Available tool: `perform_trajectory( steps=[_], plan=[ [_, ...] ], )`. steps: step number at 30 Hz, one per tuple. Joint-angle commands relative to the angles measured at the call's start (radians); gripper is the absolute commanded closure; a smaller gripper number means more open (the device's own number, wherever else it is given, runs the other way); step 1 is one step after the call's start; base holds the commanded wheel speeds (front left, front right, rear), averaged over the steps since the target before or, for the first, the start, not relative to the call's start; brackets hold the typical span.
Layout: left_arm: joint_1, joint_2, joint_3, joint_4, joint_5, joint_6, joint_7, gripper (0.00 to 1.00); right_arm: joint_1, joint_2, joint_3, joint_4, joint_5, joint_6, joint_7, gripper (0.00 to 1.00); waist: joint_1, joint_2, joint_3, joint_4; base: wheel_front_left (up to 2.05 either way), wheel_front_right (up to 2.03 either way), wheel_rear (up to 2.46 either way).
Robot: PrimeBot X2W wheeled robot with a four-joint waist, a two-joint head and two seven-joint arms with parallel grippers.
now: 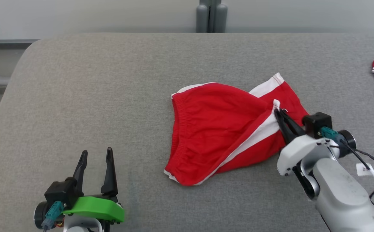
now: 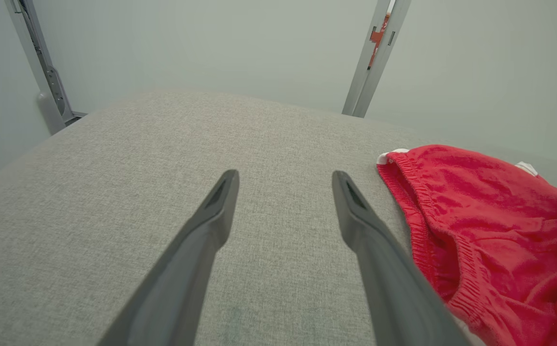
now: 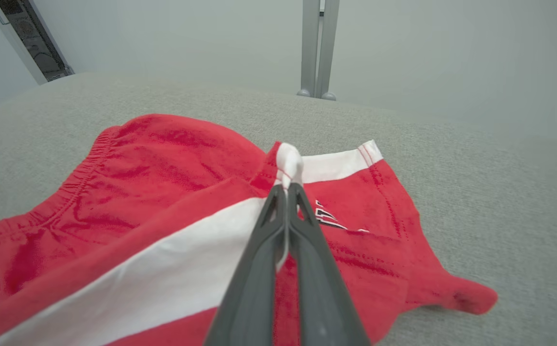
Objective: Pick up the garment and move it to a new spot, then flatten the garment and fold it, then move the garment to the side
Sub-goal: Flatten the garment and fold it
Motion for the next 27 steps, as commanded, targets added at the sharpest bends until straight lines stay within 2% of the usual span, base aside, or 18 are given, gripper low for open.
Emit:
perform_trajectory(
  steps=[1, 7, 12, 13, 14, 15, 21, 27],
  plan=[
    [0.014, 0.002, 0.001, 0.001, 0.004, -0.003, 0.000, 0.00, 0.062, -0.011, -0.025, -0.048, -0.003, 0.000, -0.003, 1.00, 0.0000, 0.0000, -0.025, -0.058, 0.00, 0.00, 0.00],
    [0.016, 0.002, -0.003, 0.001, 0.005, 0.000, 0.000, 0.00, 0.275, -0.006, -0.167, -0.263, -0.010, 0.000, -0.003, 1.00, 0.0000, 0.0000, -0.025, -0.102, 0.00, 0.00, 0.00],
    [0.013, 0.002, -0.002, 0.002, 0.010, -0.004, 0.000, 0.00, 0.410, 0.035, -0.257, -0.346, -0.013, 0.000, 0.005, 1.00, 0.0000, 0.0000, -0.019, -0.122, 0.00, 0.00, 0.00],
    [0.012, 0.002, 0.000, 0.003, 0.011, -0.005, 0.000, 0.00, 0.423, 0.042, -0.265, -0.353, -0.013, 0.000, 0.007, 0.93, 0.0000, 0.0000, -0.018, -0.125, 0.00, 0.00, 0.00],
    [0.010, 0.002, 0.001, 0.004, 0.012, -0.007, 0.000, 0.00, 0.437, 0.048, -0.273, -0.361, -0.017, 0.000, 0.009, 0.16, 0.0000, 0.0000, -0.018, -0.127, 0.00, 0.00, 0.00],
    [0.009, 0.002, 0.001, 0.006, 0.014, -0.008, 0.000, 0.00, 0.448, 0.053, -0.279, -0.366, -0.019, 0.000, 0.011, 0.00, 0.0000, 0.0000, -0.018, -0.128, 0.00, 0.00, 0.00],
    [0.016, 0.002, 0.019, 0.005, 0.027, -0.014, 0.000, 0.00, 0.476, 0.065, -0.332, -0.428, -0.057, 0.000, 0.005, 0.00, 0.0000, 0.0000, -0.027, -0.142, 0.00, 0.00, 0.00],
    [0.026, 0.002, 0.032, 0.003, 0.041, -0.021, 0.000, 0.00, 0.496, 0.041, -0.327, -0.528, -0.094, 0.000, -0.001, 0.00, 0.0000, 0.0000, -0.038, -0.156, 0.00, 0.00, 0.00]
  ],
)
